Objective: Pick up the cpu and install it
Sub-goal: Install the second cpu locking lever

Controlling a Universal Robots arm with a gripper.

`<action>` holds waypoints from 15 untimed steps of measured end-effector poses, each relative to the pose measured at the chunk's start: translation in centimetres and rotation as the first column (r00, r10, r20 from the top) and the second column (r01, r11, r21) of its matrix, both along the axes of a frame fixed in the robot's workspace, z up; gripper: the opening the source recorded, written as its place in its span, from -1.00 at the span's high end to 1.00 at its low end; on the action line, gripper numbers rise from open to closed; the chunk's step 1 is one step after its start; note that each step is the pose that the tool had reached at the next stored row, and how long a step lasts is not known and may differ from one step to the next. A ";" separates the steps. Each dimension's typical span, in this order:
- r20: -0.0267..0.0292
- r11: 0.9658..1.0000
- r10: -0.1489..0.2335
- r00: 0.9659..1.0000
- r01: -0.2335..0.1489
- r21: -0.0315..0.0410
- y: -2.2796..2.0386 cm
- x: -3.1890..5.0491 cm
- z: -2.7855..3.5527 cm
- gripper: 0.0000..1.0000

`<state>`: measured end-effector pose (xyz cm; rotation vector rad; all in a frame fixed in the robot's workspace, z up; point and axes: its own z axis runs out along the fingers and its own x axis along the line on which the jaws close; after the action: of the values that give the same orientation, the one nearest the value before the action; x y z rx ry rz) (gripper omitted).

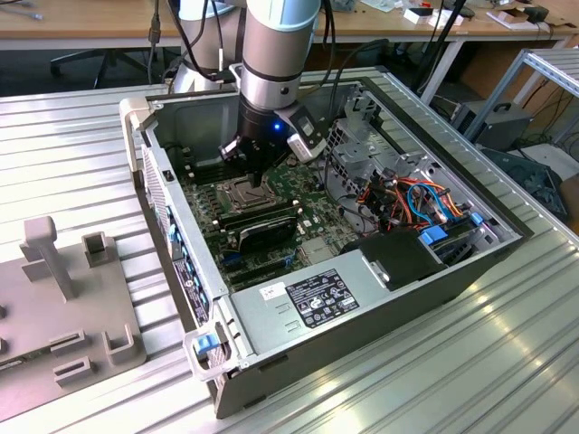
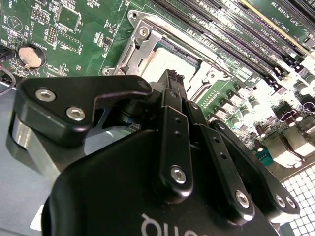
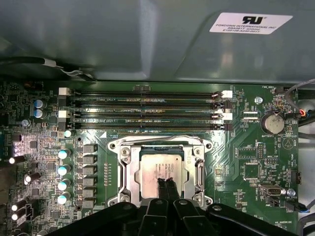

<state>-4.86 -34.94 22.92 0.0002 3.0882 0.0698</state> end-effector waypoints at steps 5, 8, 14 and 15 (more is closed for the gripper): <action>0.000 1.000 0.000 1.000 0.000 0.000 0.00 0.00 0.14 0.79; 0.000 1.000 0.000 1.000 0.000 0.000 0.00 0.00 0.36 0.79; 0.000 1.000 0.000 1.000 0.000 0.000 0.00 0.00 1.32 0.79; 0.000 1.000 0.000 1.000 0.000 0.000 0.00 0.00 1.56 0.79</action>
<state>-4.87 -34.94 24.48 0.0002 3.0882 0.0698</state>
